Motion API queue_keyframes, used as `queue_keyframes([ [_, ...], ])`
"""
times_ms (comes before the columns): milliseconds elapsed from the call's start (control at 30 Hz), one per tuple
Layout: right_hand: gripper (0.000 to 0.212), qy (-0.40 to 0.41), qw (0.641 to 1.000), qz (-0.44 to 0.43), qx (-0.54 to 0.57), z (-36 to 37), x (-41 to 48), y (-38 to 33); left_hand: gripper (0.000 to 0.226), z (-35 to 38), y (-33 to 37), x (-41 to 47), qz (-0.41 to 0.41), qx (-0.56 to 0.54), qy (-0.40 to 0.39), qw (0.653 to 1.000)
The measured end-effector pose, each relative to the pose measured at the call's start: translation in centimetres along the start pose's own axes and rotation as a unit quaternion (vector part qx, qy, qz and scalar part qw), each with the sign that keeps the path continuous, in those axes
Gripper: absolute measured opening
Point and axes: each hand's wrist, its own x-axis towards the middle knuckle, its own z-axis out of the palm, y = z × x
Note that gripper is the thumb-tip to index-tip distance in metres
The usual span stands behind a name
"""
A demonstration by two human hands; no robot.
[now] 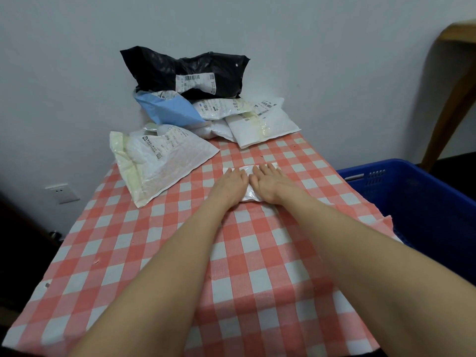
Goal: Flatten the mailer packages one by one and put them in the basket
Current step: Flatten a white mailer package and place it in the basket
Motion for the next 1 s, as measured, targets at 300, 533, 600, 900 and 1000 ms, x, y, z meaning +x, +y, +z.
queue_keyframes([
  [300, 0.058, 0.003, 1.000, 0.000, 0.006, -0.2, 0.2, 0.1, 0.035, -0.3, -0.1, 0.2, -0.004, -0.002, 0.000, 1.000],
  [533, 0.058, -0.010, 1.000, 0.002, 0.019, 0.0, 0.0, 0.1, 0.034, 0.0, 0.1, 0.1, -0.030, -0.073, 0.000, 0.997],
  [600, 0.057, -0.012, 1.000, 0.002, 0.019, -0.1, 0.0, 0.1, 0.032, -0.1, 0.1, 0.2, -0.054, -0.119, 0.007, 0.991],
  [900, 0.053, 0.029, 0.995, -0.014, 0.098, -1.6, -0.5, 0.4, 0.036, -2.0, 0.0, -0.4, -0.096, -0.280, 0.018, 0.955],
  [1000, 0.052, 0.134, 0.979, 0.078, 0.136, -3.5, -0.9, 0.9, 0.042, -3.1, -1.0, -0.5, -0.164, -0.281, 0.077, 0.943],
])
